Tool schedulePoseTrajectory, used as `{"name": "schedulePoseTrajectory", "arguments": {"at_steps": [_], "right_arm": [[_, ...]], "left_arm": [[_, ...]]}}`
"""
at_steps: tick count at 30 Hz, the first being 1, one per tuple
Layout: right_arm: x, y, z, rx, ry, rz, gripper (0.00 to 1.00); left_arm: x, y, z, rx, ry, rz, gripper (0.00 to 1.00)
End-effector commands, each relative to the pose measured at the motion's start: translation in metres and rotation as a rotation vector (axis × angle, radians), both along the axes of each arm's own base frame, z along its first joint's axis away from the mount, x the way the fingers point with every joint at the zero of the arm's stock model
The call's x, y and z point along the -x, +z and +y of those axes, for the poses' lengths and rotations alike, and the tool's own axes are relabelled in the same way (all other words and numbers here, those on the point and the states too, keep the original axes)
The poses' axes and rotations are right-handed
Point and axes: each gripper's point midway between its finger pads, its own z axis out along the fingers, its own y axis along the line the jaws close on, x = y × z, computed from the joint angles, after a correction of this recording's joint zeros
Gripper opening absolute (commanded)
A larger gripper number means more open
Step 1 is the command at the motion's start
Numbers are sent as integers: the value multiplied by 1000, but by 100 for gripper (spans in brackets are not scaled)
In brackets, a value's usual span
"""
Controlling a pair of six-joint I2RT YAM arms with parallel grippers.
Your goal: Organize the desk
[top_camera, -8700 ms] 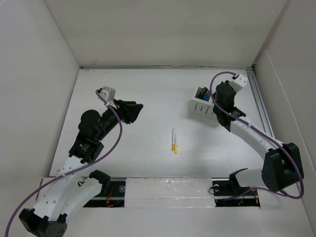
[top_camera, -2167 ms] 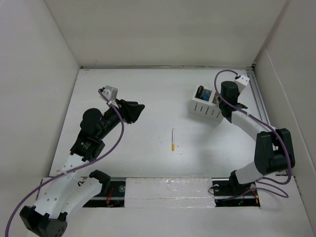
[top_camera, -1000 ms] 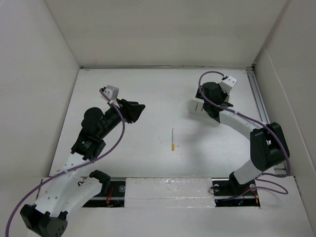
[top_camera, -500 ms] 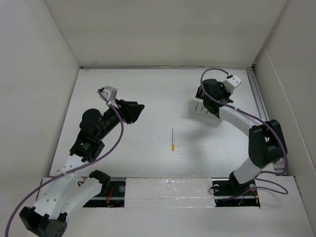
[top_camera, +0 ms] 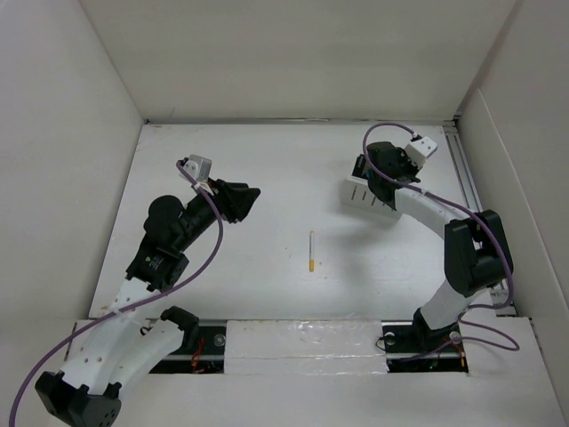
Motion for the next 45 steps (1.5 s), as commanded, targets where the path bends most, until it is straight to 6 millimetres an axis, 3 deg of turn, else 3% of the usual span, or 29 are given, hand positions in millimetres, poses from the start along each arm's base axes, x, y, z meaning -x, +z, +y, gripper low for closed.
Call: {"name": "schedulePoseTrajectory", "arguments": {"at_steps": [1, 3, 7, 15, 24, 27, 28, 29, 30, 32, 39, 45], "right_arm": [[-5, 15, 6, 17, -9, -30, 15], [-5, 15, 6, 19, -6, -24, 15], [-4, 13, 9, 28, -4, -16, 24], [-7, 19, 16, -6, 49, -26, 29], [5, 30, 25, -78, 174, -33, 35], [6, 30, 17, -137, 215, -52, 37], [8, 41, 13, -156, 232, -84, 40], [8, 43, -2, -174, 230, -100, 42], [2, 41, 3, -223, 307, -120, 43], [3, 50, -21, -261, 310, -162, 44], [-2, 39, -44, -325, 378, -151, 44], [-20, 31, -25, -395, 588, -114, 51]], "left_arm": [[1, 15, -1, 24, -5, -52, 39], [0, 14, -1, 22, -4, -48, 39], [2, 15, -2, 25, -12, -53, 39], [3, 17, 0, 28, -7, -59, 39], [1, 15, -1, 25, -7, -50, 39], [3, 15, -2, 27, -18, -53, 39], [3, 16, -2, 28, -15, -54, 39], [3, 16, -1, 28, -13, -54, 39], [3, 16, -1, 28, -12, -54, 39], [3, 14, -3, 26, -21, -48, 39], [3, 15, -4, 31, -26, -48, 39], [4, 15, -4, 33, -31, -50, 39]]}}
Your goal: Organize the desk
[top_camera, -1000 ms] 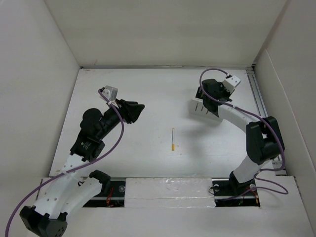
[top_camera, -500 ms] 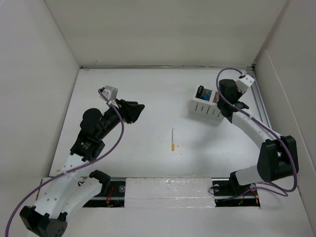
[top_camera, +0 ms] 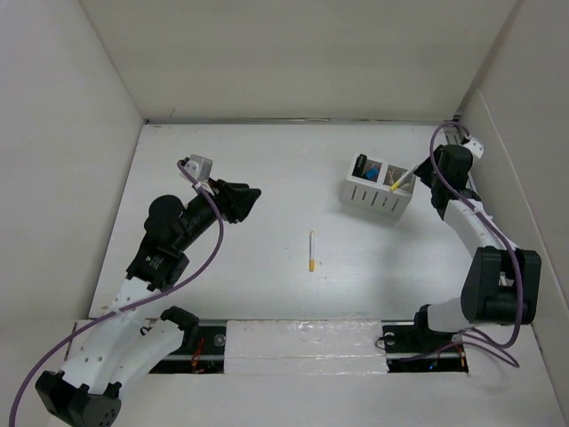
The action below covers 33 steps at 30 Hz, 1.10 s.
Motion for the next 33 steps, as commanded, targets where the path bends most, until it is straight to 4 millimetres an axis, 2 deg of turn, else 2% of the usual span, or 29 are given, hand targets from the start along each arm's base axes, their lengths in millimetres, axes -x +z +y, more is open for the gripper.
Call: {"name": "schedulePoseTrajectory", "arguments": {"at_steps": [1, 6, 9, 10, 12, 17, 19, 23, 25, 27, 28, 29, 31, 33], "right_arm": [[-21, 25, 18, -33, 177, -84, 52], [-22, 16, 18, -38, 174, -66, 50], [-24, 20, 20, -37, 189, -70, 43], [-23, 20, 20, -36, 190, -70, 34], [-22, 21, 19, -35, 185, -70, 28], [-11, 24, 12, -18, 139, -75, 22], [-7, 33, 12, -6, 121, -108, 21], [-9, 40, 15, 5, 128, -137, 23], [-13, 38, 20, 2, 140, -133, 26], [-16, 36, 21, 5, 133, -126, 33], [-19, 33, 19, 10, 125, -119, 41], [-21, 32, 18, 12, 123, -117, 45], [-27, 33, 17, 24, 129, -112, 51], [-33, 20, 19, 20, 142, -78, 52]], "left_arm": [[2, 14, -4, 32, -23, -45, 39], [3, 15, -4, 36, -25, -47, 39], [2, 13, -6, 32, -34, -39, 39], [3, 13, -6, 33, -36, -40, 39], [3, 14, -5, 35, -31, -45, 39], [1, 12, -7, 31, -39, -34, 39], [1, 13, -6, 33, -33, -38, 39], [0, 11, -7, 28, -34, -32, 39], [1, 11, -7, 30, -34, -35, 39], [1, 14, -5, 31, -26, -43, 39], [0, 13, -5, 29, -22, -38, 39], [-1, 11, -6, 27, -25, -34, 39], [0, 12, -6, 27, -31, -36, 39], [2, 15, -5, 33, -26, -47, 38]]}}
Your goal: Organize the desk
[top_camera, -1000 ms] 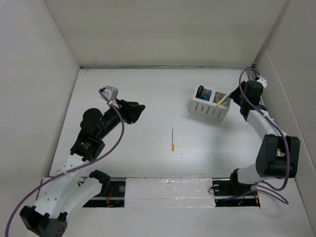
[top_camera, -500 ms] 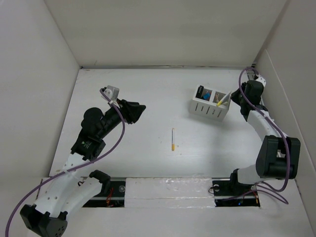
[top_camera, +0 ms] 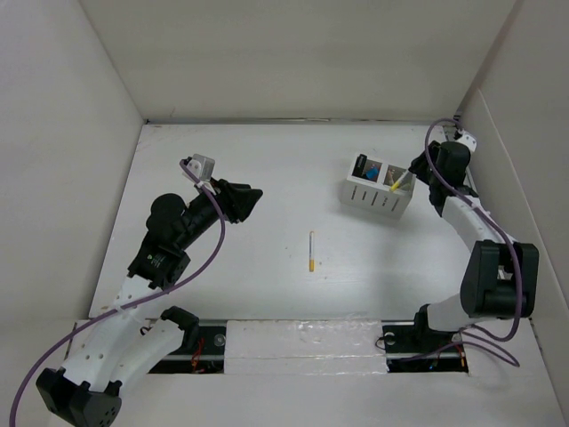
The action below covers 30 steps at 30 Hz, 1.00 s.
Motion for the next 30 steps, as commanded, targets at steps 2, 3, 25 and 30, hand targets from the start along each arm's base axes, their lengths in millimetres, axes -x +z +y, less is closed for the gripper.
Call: {"name": "schedulePoseTrajectory", "arguments": {"at_steps": [2, 3, 25, 30], "right_arm": [[-25, 10, -1, 29, 20, -32, 52], [-27, 9, 0, 27, 24, -29, 52], [-25, -2, 7, 68, -25, 5, 20], [-19, 14, 10, 72, -45, -29, 11]], "left_arm": [[1, 17, -1, 31, -4, -60, 39], [1, 17, -1, 30, -5, -57, 39], [0, 15, -2, 25, -8, -51, 39], [0, 14, -2, 25, -8, -51, 39]]}}
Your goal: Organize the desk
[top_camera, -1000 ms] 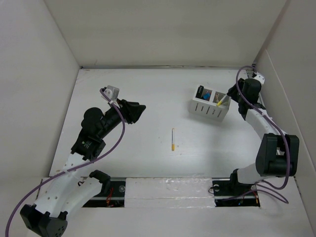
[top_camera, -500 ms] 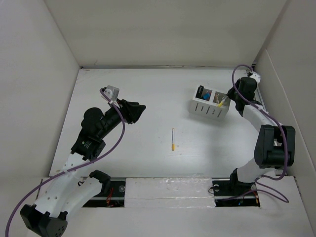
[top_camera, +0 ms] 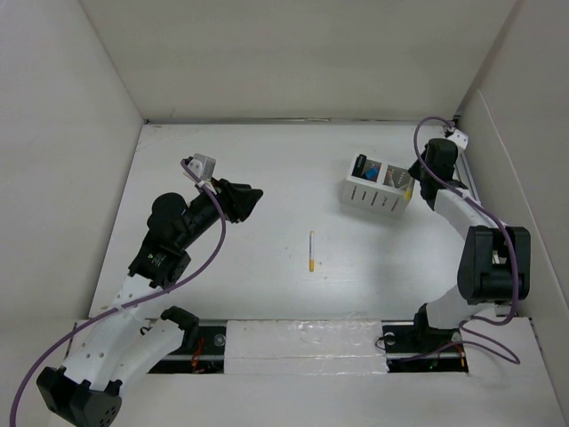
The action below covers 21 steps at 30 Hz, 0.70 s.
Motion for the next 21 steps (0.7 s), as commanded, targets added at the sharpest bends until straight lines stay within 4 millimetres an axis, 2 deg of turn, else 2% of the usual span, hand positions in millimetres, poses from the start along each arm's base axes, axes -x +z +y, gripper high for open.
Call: {"name": "schedulePoseTrajectory", "arguments": {"at_steps": [1, 4, 6, 11, 16, 18, 20, 21], "right_arm": [[0, 38, 8, 12, -5, -93, 11], [6, 51, 6, 21, -29, -131, 9], [9, 60, 14, 28, -22, -172, 8], [14, 96, 22, 84, -72, -287, 9], [15, 98, 27, 202, -205, -298, 9], [13, 91, 20, 252, -269, -275, 8], [8, 90, 22, 272, -288, -266, 7], [5, 79, 19, 297, -310, -235, 6]], "left_arm": [[2, 17, -1, 30, -9, -60, 39], [3, 18, 0, 31, -9, -63, 39], [4, 19, 0, 34, -9, -65, 39], [4, 21, 0, 36, -7, -70, 39], [6, 21, 0, 39, -10, -73, 39], [5, 21, 1, 38, -6, -73, 39], [4, 20, 0, 33, -6, -67, 39], [4, 20, 0, 34, -9, -69, 39]]}}
